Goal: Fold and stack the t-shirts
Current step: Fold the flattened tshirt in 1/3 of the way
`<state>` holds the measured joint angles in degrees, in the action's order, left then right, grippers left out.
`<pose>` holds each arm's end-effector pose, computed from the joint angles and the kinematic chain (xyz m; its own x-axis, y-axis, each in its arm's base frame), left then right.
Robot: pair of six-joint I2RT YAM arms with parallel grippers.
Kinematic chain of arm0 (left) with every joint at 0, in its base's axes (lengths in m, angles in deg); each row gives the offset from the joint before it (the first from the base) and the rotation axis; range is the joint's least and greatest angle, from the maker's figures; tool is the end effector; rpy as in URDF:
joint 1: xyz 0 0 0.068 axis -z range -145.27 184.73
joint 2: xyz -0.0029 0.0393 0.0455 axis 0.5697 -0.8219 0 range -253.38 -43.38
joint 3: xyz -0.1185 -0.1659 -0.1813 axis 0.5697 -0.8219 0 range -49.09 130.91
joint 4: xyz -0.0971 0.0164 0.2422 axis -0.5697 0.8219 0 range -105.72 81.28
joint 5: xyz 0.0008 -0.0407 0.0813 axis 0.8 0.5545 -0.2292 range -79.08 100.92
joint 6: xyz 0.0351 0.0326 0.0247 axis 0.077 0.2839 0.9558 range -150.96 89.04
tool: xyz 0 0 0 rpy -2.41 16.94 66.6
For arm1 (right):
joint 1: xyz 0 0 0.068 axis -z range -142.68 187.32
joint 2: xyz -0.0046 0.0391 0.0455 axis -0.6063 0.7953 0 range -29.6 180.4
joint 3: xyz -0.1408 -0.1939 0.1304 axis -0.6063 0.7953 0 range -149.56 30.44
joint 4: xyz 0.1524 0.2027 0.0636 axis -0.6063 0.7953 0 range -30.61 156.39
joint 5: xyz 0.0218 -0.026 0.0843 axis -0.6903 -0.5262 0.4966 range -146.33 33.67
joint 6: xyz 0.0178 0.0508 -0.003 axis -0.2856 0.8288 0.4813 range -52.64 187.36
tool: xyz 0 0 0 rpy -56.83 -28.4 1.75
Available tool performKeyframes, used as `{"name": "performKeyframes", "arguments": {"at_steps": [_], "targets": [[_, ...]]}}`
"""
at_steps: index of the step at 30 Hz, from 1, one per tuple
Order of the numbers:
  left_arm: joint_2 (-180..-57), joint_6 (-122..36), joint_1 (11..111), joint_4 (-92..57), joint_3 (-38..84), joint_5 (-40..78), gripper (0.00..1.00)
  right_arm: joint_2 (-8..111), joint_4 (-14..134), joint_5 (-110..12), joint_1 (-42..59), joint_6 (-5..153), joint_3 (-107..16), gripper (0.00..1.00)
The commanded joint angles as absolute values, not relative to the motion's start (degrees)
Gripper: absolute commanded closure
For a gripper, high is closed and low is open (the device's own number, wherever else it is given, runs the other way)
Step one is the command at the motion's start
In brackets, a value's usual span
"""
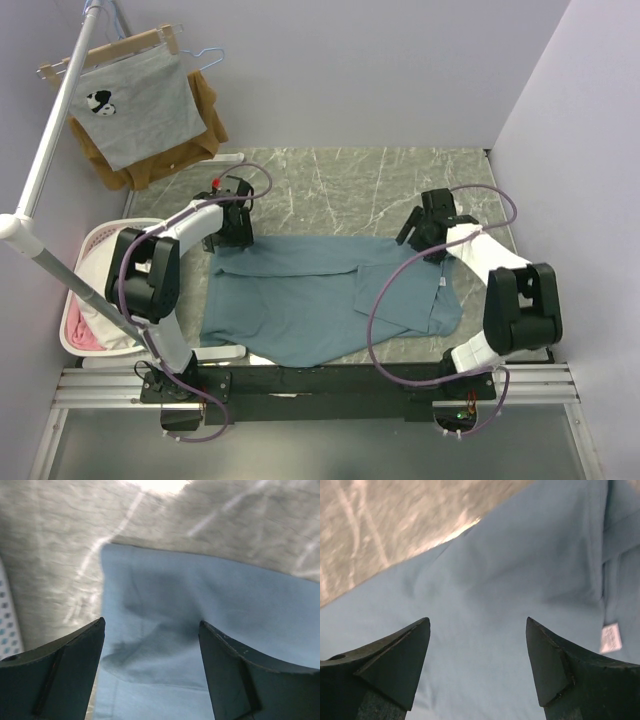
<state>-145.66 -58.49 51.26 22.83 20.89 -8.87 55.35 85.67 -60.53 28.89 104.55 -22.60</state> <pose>0.3396 -0.0882 0.1898 -0.8776 -0.1932 -0.4388 -0.2756 0.9522 0.1320 0.2914 0.0405 0.2049 -0.7350 0.5004 -0.4576 0.4220 0.8658 0.2689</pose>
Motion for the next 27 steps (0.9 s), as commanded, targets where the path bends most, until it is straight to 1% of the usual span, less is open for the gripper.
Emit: {"name": "performKeyframes", "arguments": {"at_steps": [1,6,14,22,26,27], "targets": [[-142.52,-59.61,51.16,19.61,19.47,-2.53,0.19,60.03,84.43,-60.72,31.95,101.20,-26.16,0.16],[-146.21,-59.97,51.08,19.00,18.41,-2.87,0.20,66.10,89.27,-62.21,32.57,101.20,-30.64,0.16],[-154.72,-59.35,50.20,23.39,22.01,-10.78,0.20,75.42,95.76,-64.14,32.92,101.47,-38.28,0.18],[-162.11,-57.51,49.32,27.52,34.21,-13.76,0.21,87.28,104.55,-71.35,33.36,100.50,-55.41,0.19],[-166.06,-56.28,49.05,29.63,39.84,-16.23,0.20,92.47,106.22,-70.13,34.07,99.27,-62.88,0.18],[-166.77,-56.10,48.97,29.98,41.25,-16.24,0.20,95.26,107.37,-70.65,34.15,99.27,-67.43,0.18]]}}
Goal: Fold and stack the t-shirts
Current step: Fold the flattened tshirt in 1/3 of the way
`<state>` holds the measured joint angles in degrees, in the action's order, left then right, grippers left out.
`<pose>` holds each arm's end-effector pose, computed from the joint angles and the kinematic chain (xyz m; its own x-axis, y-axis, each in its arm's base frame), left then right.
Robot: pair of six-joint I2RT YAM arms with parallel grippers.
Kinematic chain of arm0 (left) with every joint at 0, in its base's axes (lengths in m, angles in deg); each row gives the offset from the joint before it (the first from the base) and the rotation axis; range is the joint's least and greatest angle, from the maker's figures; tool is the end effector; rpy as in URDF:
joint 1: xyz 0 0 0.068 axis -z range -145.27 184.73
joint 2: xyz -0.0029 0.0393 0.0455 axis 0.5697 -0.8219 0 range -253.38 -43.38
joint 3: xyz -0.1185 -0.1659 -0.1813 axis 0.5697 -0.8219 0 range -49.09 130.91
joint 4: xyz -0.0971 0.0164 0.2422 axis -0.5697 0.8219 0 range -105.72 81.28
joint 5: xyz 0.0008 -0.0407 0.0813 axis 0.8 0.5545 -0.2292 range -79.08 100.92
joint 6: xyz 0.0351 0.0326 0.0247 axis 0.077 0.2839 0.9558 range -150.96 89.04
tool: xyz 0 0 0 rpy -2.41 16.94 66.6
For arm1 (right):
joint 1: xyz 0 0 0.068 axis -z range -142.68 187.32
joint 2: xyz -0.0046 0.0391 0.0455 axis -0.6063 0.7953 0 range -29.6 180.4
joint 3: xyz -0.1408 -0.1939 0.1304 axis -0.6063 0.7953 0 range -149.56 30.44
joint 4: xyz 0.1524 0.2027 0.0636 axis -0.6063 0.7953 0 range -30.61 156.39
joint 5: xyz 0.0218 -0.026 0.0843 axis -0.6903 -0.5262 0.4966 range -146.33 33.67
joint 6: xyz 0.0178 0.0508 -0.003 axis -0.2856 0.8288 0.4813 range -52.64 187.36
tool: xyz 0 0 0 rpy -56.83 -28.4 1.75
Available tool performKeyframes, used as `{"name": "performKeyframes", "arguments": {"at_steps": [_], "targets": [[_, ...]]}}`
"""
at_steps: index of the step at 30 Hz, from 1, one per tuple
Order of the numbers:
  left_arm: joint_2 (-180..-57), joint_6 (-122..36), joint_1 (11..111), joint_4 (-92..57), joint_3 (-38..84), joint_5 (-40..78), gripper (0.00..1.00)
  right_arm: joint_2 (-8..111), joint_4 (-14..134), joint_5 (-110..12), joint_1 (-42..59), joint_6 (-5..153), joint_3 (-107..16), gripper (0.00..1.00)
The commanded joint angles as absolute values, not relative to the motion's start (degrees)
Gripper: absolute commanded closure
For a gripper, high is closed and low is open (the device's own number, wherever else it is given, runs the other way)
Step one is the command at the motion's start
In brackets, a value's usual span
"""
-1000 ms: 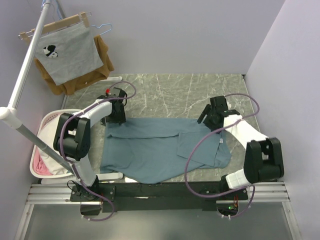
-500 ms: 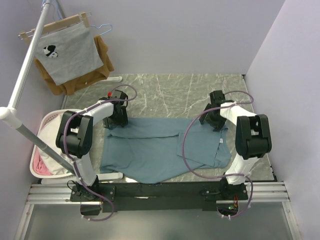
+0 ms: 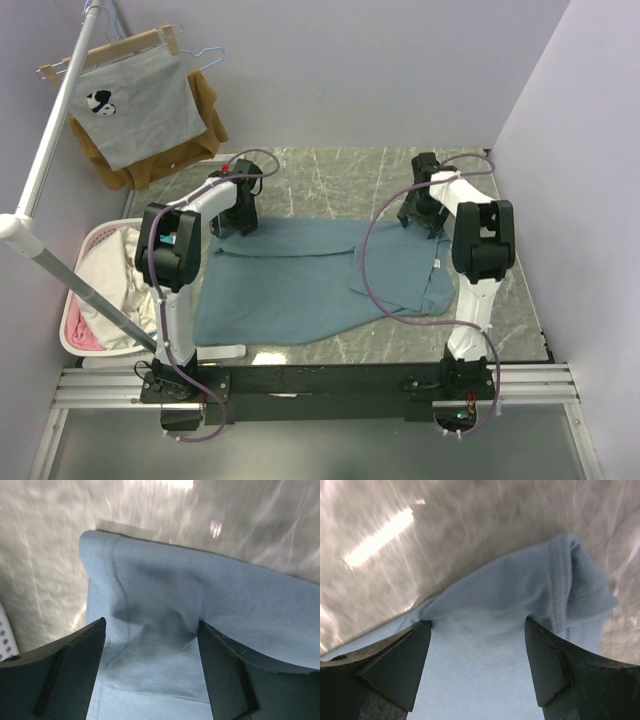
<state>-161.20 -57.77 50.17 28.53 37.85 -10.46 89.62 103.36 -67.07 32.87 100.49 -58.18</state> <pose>0.4004 -0.0971 0.1692 -0.9026 -0.1864 -0.3880 -0.2794 0.9394 0.1987 0.4186 0.0259 0.1658 -0.8195 0.4747 -0.3211 0.5027 0.8644 -0.0052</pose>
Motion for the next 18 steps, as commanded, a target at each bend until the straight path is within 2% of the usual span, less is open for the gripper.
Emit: {"name": "performKeyframes", "arguments": {"at_steps": [1,4,12,18], "targets": [[-167.56,-56.01,48.88,30.42,44.05,-16.41,0.20,96.77,108.07,-71.61,34.33,99.27,-69.74,0.18],[-170.03,-54.70,48.53,30.86,48.71,-18.78,0.19,101.44,112.03,-72.23,34.94,97.34,-79.84,0.18],[-172.94,-55.13,45.36,31.22,56.30,-26.41,0.18,106.37,106.77,-69.95,39.16,92.33,-91.90,0.16],[-162.04,-55.22,44.49,23.92,45.58,-27.57,0.14,97.68,96.31,-67.49,40.66,90.57,-82.78,0.13]]}}
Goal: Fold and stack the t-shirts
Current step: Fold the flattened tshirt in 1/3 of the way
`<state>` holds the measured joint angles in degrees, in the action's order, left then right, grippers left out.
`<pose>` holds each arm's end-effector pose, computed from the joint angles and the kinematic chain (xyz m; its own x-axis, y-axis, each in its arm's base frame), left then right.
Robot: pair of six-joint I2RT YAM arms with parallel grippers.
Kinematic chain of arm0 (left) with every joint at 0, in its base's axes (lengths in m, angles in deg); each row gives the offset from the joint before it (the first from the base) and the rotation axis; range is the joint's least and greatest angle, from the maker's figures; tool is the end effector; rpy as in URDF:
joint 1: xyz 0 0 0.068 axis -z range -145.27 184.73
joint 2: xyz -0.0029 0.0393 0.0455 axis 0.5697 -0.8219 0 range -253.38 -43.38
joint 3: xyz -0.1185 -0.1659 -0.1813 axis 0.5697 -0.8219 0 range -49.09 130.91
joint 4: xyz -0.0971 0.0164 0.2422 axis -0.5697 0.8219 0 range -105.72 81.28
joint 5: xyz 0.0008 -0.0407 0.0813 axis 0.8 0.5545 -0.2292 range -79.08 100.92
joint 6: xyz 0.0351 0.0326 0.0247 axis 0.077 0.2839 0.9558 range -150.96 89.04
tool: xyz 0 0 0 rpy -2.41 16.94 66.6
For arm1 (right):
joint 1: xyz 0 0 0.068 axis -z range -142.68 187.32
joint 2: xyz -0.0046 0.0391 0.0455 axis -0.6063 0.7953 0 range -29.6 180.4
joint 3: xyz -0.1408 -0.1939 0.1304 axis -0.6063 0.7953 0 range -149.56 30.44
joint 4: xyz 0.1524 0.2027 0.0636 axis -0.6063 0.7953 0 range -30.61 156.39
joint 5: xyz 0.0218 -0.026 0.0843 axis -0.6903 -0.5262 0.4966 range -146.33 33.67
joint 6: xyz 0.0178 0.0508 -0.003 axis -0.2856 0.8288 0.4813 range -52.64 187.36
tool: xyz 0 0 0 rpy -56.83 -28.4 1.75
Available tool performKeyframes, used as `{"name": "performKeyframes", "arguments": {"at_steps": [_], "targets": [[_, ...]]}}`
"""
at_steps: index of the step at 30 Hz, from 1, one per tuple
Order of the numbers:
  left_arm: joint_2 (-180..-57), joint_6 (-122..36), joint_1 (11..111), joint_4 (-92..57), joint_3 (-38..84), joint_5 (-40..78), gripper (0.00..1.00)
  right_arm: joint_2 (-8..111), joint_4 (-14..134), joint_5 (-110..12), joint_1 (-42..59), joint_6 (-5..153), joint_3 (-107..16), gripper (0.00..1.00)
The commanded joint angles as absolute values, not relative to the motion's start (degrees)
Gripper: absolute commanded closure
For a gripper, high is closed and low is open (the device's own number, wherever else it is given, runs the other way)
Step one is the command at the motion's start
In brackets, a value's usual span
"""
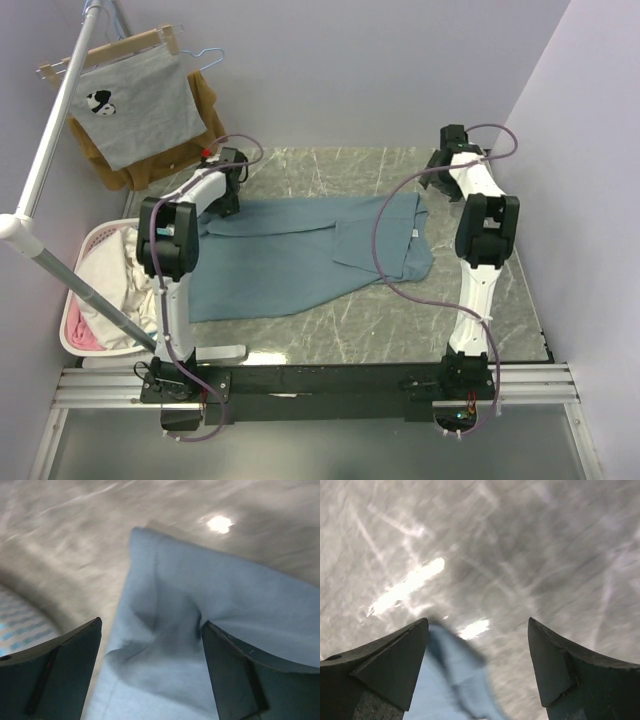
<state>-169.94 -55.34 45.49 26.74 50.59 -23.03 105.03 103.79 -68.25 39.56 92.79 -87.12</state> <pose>0.4551 -0.0662 0.1715 -0.8213 -0.1924 -0.5371 -0.4147 0.8479 0.3303 0.5086 -0.0273 0.1913 -0.7341 0.4491 -0.5093 0.5005 0.8648 0.0410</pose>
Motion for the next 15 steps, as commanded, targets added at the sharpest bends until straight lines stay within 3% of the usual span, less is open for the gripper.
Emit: {"name": "performKeyframes", "arguments": {"at_steps": [1,8,15], "targets": [[-161.86,-56.87,44.40,26.36,46.53,-30.27,0.14,97.14,96.48,-67.23,40.75,90.57,-82.68,0.13],[-152.46,-58.38,43.78,22.87,38.28,-19.86,0.11,86.69,85.79,-53.47,38.03,89.07,-67.78,0.12],[-156.41,-59.09,42.81,23.40,36.34,-16.41,0.12,86.05,87.16,-47.10,32.93,87.05,-66.07,0.08]]}}
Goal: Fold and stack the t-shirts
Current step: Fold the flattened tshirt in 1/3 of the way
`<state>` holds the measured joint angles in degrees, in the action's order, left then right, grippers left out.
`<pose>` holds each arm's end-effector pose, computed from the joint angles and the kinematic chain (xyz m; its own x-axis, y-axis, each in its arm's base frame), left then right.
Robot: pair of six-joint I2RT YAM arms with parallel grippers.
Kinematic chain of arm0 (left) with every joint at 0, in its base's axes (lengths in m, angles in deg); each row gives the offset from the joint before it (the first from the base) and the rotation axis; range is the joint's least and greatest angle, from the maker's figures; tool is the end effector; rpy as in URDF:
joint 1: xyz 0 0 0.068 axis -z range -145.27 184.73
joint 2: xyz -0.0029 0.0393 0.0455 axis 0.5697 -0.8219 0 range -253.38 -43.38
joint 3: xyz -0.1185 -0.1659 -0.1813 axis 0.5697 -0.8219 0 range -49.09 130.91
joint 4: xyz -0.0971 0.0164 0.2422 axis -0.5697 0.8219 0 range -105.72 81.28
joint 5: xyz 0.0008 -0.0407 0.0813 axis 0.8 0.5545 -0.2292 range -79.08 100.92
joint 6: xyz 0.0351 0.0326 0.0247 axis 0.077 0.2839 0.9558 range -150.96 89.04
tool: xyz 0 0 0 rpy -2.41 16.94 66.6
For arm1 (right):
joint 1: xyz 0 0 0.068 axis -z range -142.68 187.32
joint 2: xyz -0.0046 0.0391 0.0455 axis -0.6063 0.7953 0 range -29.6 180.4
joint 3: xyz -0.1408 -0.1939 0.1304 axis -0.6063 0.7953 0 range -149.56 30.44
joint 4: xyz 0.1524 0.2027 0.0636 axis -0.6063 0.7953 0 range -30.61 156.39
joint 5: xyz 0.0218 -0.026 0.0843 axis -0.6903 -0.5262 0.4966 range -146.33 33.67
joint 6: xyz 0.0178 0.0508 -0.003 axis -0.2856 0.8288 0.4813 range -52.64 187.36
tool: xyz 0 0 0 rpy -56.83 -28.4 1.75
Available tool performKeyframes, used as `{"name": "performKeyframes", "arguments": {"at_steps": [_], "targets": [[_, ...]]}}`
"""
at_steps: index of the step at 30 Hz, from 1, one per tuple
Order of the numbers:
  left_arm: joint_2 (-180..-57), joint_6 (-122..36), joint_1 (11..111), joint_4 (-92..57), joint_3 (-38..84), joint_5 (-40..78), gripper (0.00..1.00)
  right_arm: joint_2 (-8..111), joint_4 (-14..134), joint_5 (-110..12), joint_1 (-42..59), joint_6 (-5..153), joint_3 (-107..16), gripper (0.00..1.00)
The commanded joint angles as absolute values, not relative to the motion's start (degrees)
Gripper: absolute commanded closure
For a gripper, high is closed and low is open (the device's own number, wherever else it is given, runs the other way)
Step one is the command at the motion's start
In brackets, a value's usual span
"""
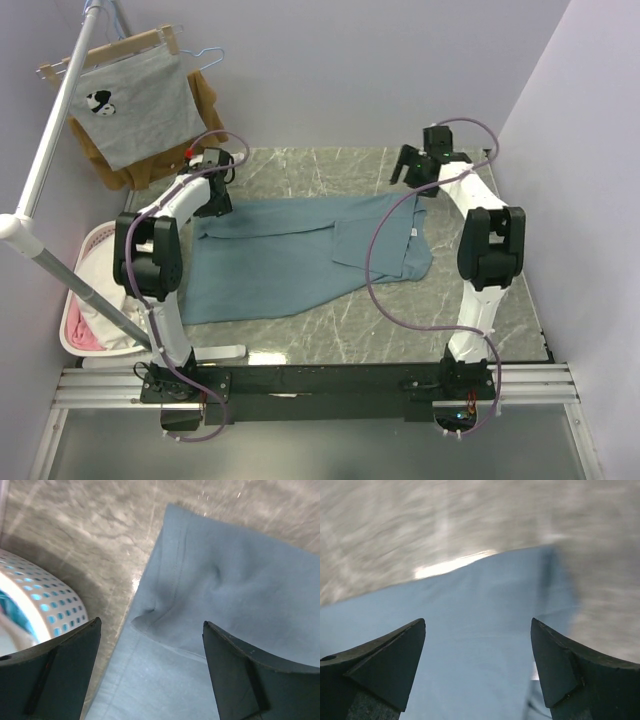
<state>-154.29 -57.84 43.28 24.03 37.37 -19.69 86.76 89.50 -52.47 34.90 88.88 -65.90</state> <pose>0.4058 -0.0427 0.2192 -0.7529 -0.2803 -0.5955 -0.4838 0.8491 0.2121 0.4576 0.0217 0.2385 -0.7446 0.3348 -0.5775 0.2020 0.9376 0.2831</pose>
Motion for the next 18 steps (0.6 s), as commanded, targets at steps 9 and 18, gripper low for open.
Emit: {"name": "performKeyframes", "arguments": {"at_steps": [9,18], "targets": [[-160.36,-59.18,41.06,24.79,38.10,-18.51,0.13,94.66,94.80,-48.50,33.10,87.49,-72.04,0.08],[-162.12,-60.58,40.88,33.57,40.20,-31.78,0.13,100.39,102.46,-54.48,37.05,91.00,-75.12,0.07]]}}
